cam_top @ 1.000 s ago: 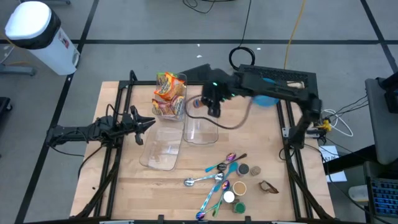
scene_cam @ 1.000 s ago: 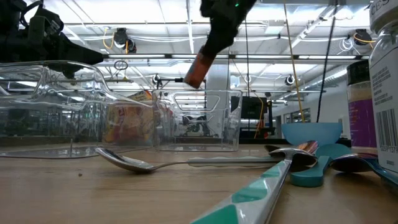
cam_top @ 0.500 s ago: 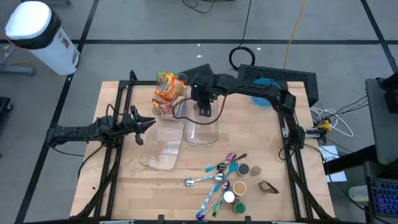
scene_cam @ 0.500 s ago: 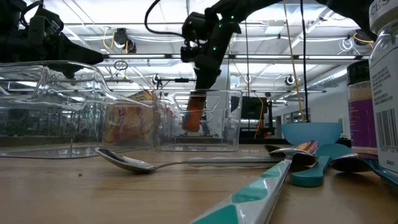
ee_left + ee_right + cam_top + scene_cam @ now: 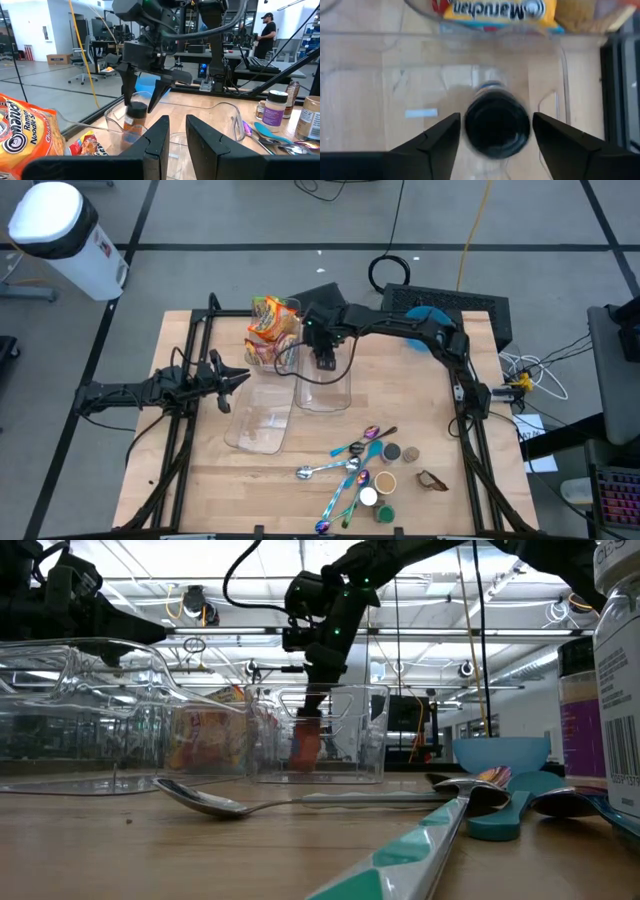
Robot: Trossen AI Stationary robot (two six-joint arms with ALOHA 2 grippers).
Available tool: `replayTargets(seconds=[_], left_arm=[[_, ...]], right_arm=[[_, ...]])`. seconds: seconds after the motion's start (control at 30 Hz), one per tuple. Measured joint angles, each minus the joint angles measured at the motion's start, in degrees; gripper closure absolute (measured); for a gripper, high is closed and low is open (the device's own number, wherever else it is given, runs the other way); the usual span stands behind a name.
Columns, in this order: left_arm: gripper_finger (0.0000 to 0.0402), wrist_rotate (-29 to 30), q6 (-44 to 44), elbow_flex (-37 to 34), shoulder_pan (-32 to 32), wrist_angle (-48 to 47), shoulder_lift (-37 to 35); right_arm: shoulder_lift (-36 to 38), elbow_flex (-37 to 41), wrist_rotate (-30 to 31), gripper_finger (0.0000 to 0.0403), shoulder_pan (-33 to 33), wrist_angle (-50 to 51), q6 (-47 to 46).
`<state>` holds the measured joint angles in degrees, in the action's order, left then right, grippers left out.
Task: Pick & Place Food Item
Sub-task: Put the orange spice bottle into the middle transparent bin, then put the brown spice bottle into the middle transparent bin
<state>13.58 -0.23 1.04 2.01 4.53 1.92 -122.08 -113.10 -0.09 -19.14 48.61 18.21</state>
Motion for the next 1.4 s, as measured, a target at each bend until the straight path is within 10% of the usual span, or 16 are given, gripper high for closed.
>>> replayTargets(seconds=[0.63,0.9,1.4], left_arm=[[0.0332,0.0,0.0,0.0,-0.01,-0.01,0.01],[0.0332,-0.04,0.0,0.0,0.01,0.01,0.01],[0.0332,-0.09,0.0,-0.02,-0.01,-0.01,-0.01]], right_arm=[[11.36,0.09,13.76,0.0119,7.11,7.66,-1.12],[22.88,2.92,9.19,0.0122,15.51,22.22,-20.85],[45.52,34.85,8.98,0.0122,48.03,27.81,-81.49]])
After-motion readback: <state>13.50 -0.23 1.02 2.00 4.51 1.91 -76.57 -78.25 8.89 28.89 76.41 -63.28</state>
